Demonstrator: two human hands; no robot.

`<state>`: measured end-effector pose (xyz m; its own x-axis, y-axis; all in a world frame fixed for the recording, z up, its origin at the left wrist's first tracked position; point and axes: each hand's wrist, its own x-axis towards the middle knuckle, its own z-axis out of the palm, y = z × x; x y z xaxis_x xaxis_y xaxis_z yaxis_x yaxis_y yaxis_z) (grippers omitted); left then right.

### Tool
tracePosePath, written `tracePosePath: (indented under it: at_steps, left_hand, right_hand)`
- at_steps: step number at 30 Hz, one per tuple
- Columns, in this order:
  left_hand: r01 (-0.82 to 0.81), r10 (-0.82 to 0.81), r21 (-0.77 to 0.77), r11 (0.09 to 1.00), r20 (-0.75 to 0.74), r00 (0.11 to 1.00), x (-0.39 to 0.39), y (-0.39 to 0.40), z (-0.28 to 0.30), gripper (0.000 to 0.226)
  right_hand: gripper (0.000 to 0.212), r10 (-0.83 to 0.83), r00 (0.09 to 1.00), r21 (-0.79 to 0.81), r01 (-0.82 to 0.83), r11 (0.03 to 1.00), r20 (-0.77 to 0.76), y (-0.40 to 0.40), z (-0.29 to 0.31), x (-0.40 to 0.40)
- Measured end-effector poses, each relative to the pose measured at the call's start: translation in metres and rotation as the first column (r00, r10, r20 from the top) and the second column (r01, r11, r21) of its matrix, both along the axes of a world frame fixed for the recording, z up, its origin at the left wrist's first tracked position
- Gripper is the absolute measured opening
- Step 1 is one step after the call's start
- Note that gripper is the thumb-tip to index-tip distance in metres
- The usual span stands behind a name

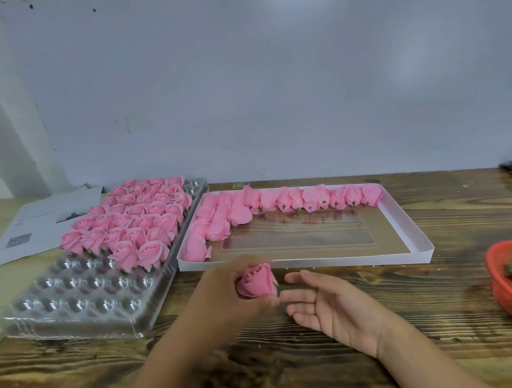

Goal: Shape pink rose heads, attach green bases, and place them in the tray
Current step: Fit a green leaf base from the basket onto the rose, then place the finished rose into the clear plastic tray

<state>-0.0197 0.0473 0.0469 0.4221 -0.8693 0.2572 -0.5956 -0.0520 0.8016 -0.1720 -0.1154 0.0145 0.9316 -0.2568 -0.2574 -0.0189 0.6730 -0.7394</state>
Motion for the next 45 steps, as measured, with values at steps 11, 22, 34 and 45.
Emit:
tracePosePath:
  at_steps: [11, 22, 34, 45]
  left_hand:
    - [-0.31, 0.262, 0.197, 0.93, 0.234, 0.936, 0.104, 0.091, 0.05, 0.046]
    - [-0.484, 0.413, 0.241, 0.841, 0.29, 0.863, 0.16, 0.127, 0.039, 0.064]
    - [-0.519, 0.406, 0.309, 0.797, 0.363, 0.839, 0.162, 0.103, 0.025, 0.046]
    - [-0.508, 0.343, 0.394, 0.766, 0.417, 0.841, 0.168, 0.102, 0.023, 0.05]
  right_hand:
    - [0.039, -0.022, 1.0, -0.036, 0.022, 0.999, 0.01, -0.002, -0.002, -0.001]
    - [0.062, -0.011, 1.0, -0.07, 0.012, 0.997, 0.014, -0.004, -0.004, -0.001]
    - [0.047, -0.011, 1.0, -0.096, 0.01, 0.995, -0.008, -0.003, -0.001, -0.001]
    - [0.047, -0.01, 1.0, -0.115, 0.008, 0.993, -0.014, -0.003, -0.002, -0.001]
